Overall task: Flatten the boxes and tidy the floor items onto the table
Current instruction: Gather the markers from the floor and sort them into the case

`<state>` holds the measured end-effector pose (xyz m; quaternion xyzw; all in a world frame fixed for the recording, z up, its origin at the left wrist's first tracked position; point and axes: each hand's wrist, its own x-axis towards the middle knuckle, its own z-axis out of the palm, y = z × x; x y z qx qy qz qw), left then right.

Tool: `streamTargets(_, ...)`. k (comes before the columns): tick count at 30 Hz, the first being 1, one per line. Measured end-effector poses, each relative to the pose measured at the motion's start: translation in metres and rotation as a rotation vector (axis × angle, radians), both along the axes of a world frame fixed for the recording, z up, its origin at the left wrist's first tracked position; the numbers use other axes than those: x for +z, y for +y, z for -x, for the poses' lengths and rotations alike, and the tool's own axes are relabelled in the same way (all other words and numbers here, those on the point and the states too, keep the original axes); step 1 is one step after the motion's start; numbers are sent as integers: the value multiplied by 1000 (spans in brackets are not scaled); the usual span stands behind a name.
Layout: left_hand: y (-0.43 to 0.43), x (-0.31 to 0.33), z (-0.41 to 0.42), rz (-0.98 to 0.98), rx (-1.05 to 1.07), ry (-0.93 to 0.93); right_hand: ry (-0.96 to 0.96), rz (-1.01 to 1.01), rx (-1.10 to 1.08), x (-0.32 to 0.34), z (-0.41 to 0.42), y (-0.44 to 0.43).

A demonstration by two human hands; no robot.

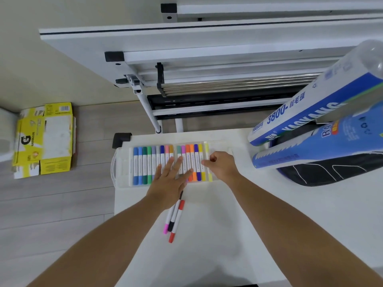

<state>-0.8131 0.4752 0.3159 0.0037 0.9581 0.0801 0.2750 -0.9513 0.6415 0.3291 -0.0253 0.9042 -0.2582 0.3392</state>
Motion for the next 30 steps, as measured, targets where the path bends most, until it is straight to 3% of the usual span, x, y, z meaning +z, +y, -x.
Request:
streamTargets(21, 0, 4, -1, -15, -5, 0, 26, -46, -23, -11, -5, -6)
streamTargets(30, -1, 0, -1, -15, -3, 19, 116, -185, 18, -16, -12, -8)
